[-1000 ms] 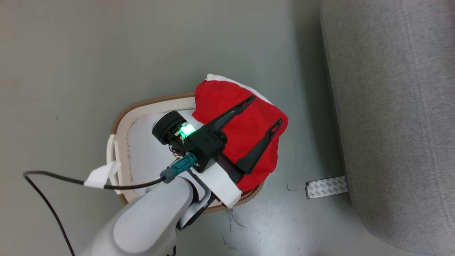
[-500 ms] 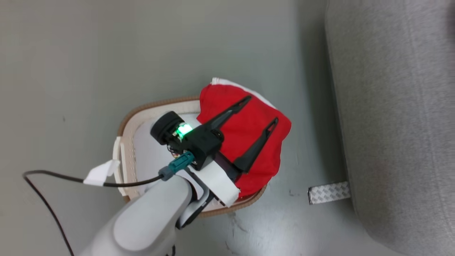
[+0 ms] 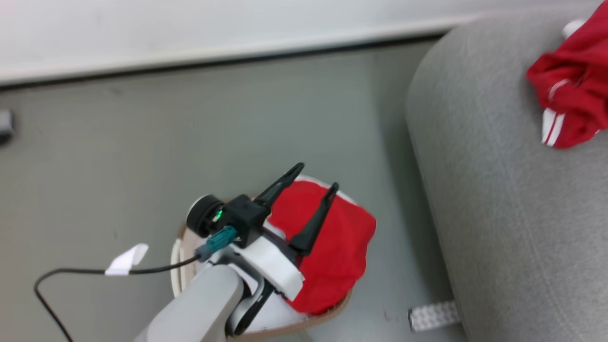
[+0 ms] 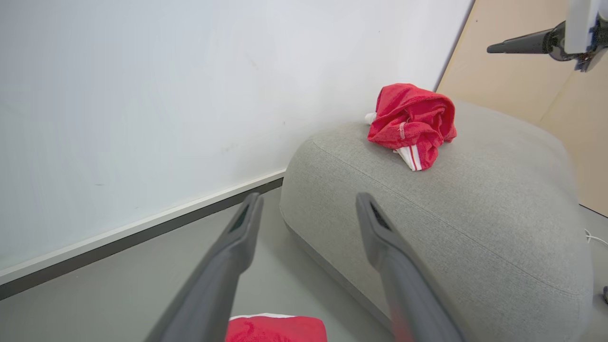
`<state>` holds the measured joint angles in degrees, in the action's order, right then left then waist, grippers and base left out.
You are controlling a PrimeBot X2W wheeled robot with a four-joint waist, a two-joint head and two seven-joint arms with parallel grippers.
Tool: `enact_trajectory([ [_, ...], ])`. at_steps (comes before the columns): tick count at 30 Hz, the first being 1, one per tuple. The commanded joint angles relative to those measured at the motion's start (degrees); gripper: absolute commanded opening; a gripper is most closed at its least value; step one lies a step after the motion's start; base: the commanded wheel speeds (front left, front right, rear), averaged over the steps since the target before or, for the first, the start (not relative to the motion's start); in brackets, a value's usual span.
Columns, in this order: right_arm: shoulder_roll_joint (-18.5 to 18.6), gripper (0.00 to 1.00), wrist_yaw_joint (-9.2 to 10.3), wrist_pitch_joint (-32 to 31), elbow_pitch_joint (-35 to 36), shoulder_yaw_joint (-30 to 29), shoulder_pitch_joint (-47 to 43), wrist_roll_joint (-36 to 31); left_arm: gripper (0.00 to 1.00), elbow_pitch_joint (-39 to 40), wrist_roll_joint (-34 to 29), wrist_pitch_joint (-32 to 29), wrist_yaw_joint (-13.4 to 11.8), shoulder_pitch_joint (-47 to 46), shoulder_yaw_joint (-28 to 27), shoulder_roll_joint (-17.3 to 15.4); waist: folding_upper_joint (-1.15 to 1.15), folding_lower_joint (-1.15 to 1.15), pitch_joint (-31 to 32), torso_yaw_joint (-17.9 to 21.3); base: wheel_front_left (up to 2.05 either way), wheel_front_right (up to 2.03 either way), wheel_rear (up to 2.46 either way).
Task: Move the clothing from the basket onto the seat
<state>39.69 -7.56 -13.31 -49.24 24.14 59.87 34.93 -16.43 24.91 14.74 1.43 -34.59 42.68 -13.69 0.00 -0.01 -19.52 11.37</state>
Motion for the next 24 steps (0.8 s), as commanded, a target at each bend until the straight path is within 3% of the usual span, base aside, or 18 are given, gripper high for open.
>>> enact_trajectory([
  [1, 0.2, 1.00, 0.14, 1.3, 1.8, 0.7, -1.1, 0.9, 1.00, -0.3, 0.5, 0.3, -0.4, 1.5, -0.8, -0.3, 0.00, 0.01, 5.6, -0.8, 0.00, 0.00, 0.00],
  [10, 0.1, 1.00, 0.14, 9.8, 14.7, 0.7, -10.5, 7.0, 1.00, 0.1, 2.8, 0.4, -3.0, 7.2, -6.6, -0.7, 0.00, 0.01, 14.6, -5.2, 0.00, 0.00, 0.00],
  [16, -1.8, 1.00, 0.14, 13.6, 21.9, -1.3, -19.0, 7.7, 1.00, 0.8, 3.3, 0.4, -4.4, 10.8, -11.0, -1.9, 0.00, 0.01, 16.6, -6.6, 0.00, 0.00, 0.00],
  [24, -11.0, 1.00, 0.14, 21.3, 30.3, -9.2, -35.9, 3.9, 1.00, 4.0, 2.1, 0.4, -6.6, 18.2, -20.2, -2.7, 0.00, 0.01, 18.0, -7.3, 0.00, 0.00, 0.00],
])
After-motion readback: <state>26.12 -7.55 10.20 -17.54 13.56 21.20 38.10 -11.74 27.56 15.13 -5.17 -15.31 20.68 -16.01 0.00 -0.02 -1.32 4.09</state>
